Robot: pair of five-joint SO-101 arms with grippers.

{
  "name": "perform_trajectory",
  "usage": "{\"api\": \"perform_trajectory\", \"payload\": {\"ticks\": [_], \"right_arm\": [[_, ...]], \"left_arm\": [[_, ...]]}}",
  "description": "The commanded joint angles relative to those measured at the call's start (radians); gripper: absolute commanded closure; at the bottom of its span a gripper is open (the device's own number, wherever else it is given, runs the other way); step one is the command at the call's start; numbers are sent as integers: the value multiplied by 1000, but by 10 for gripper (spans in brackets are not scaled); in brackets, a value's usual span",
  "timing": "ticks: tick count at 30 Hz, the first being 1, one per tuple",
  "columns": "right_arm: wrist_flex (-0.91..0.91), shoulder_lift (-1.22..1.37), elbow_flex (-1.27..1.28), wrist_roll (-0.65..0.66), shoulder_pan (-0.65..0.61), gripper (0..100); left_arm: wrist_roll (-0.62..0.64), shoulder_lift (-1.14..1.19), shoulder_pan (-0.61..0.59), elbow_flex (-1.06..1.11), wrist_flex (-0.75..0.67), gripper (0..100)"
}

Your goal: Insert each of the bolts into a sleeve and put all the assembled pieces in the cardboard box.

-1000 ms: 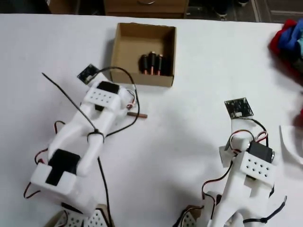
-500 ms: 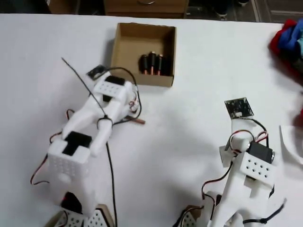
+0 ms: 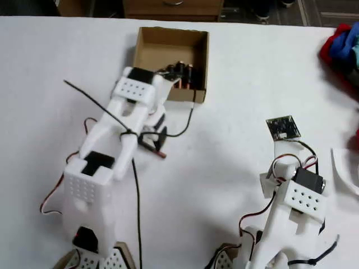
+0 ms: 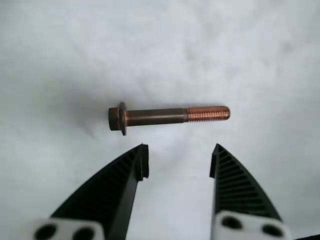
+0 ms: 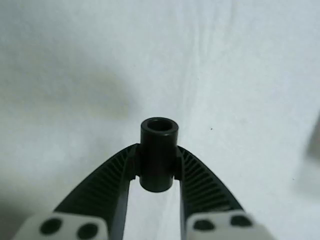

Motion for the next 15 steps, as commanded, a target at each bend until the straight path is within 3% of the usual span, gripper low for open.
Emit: {"api": "perform_trajectory", "payload": {"ticks": [1,9,11,15], "right_arm": [[-5,-30,-12,-2,1,977],[-10,-27,-12,-3,-1,977],[-10,-27,-12,-3,-1,977],[-10,-27,-12,-3,-1,977]], "left_arm": [[-9,-5,-46,-36,-15,779],[760,-5,-20,-35,51,781],[879,-6,15,-45,49,782],[984,17,66,2,48,782]]}}
